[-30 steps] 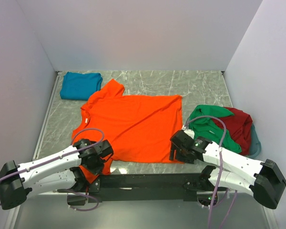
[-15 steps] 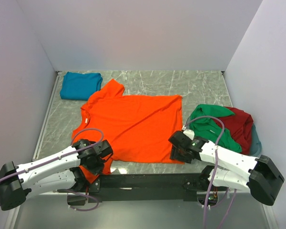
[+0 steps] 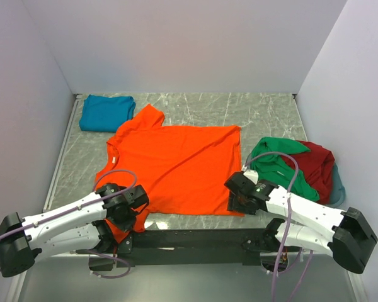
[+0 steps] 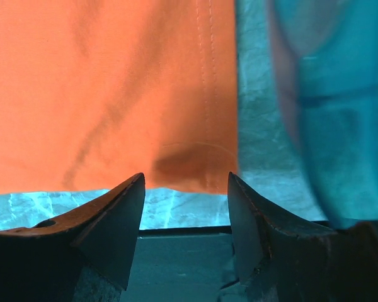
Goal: Fold and stack the t-shirts
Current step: Flatten the tshirt out, then fold the tshirt
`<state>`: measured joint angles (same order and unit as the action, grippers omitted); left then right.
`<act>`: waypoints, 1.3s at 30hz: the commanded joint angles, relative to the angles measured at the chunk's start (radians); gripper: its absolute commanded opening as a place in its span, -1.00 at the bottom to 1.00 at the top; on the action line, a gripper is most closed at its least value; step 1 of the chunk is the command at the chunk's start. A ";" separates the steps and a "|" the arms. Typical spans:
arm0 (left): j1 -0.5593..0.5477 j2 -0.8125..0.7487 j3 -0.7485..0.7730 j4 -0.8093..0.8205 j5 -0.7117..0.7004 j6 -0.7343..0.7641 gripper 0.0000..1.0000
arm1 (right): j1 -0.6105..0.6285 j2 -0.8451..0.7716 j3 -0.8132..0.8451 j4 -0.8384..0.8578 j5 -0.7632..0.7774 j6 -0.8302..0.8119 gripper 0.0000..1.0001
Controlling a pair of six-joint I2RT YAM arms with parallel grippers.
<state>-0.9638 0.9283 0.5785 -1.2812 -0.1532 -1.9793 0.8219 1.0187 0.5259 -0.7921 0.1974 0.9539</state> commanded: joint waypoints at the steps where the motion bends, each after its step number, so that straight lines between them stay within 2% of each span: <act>1: -0.004 0.009 0.038 -0.041 -0.023 0.004 -0.99 | -0.004 -0.040 0.063 -0.067 0.074 -0.052 0.24; 7: -0.004 0.004 0.043 -0.033 -0.032 0.000 -0.99 | 0.020 -0.022 0.034 -0.056 0.027 -0.041 0.24; 18: -0.004 0.026 0.054 -0.023 -0.051 0.002 -0.98 | 0.060 0.145 0.013 0.004 0.117 0.023 0.22; 22: -0.006 0.023 0.047 -0.015 -0.048 0.000 -0.98 | 0.062 0.139 0.000 0.017 0.108 0.040 -0.04; 23: -0.004 0.024 0.049 -0.021 -0.049 -0.004 -0.98 | 0.062 0.138 -0.006 0.019 0.105 0.045 -0.33; 25: -0.006 0.021 0.047 -0.026 -0.051 -0.009 -0.99 | 0.062 0.126 -0.012 0.001 0.096 0.054 -0.50; 33: -0.004 0.018 0.041 -0.035 -0.023 0.019 -0.99 | 0.062 0.061 0.003 -0.085 0.048 0.060 -0.61; 39: -0.006 0.047 0.121 -0.063 -0.114 0.034 -0.95 | 0.062 0.061 0.062 -0.105 0.079 0.033 -0.61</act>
<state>-0.9638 0.9623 0.6308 -1.3106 -0.2020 -1.9671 0.8848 1.0889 0.5373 -0.8574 0.2428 0.9962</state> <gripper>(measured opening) 0.032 0.196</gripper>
